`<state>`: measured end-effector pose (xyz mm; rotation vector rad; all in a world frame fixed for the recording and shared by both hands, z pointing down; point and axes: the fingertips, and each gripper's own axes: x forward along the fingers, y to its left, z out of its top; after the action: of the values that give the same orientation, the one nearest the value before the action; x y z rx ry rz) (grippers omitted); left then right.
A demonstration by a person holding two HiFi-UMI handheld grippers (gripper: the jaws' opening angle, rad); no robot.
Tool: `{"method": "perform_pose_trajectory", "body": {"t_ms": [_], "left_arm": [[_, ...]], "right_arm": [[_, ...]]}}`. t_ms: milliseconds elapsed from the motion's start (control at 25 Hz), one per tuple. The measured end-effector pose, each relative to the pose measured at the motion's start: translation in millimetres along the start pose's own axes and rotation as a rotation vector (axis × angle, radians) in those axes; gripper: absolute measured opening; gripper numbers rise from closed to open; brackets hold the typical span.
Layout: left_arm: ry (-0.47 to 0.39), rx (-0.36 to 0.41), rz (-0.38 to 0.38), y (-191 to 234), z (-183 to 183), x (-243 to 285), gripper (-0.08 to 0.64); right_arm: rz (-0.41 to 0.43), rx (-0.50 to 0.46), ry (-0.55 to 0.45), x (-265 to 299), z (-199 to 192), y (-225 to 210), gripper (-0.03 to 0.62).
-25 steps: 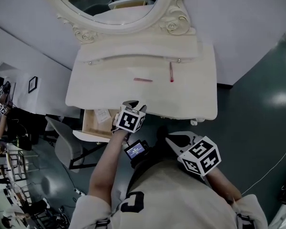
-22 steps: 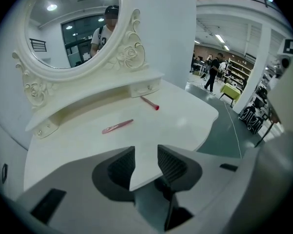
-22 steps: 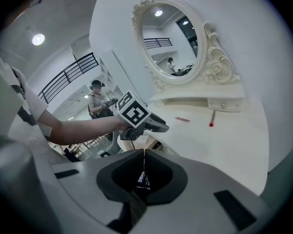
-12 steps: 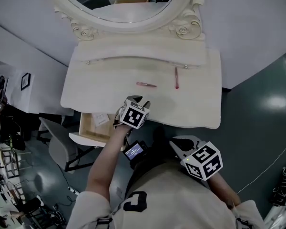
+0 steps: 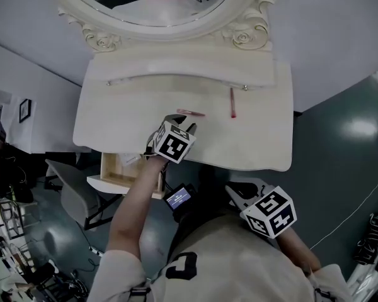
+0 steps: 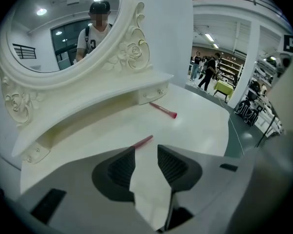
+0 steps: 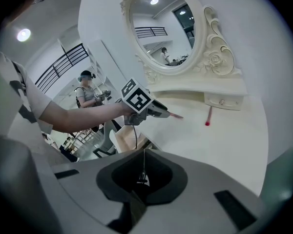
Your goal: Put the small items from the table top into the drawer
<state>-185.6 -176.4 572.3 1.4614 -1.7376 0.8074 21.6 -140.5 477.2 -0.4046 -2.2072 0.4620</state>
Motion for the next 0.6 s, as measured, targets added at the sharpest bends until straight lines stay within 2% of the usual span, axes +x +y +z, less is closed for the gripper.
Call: {"method": "perform_pose_trajectory", "body": {"t_ms": [600], "left_arm": [[0.061, 0.185, -0.063, 15.6, 15.3, 24.1, 0.189]], "right_arm": [[-0.027, 0.047, 0.021, -0.4, -5.1, -14.3, 0.028]]}}
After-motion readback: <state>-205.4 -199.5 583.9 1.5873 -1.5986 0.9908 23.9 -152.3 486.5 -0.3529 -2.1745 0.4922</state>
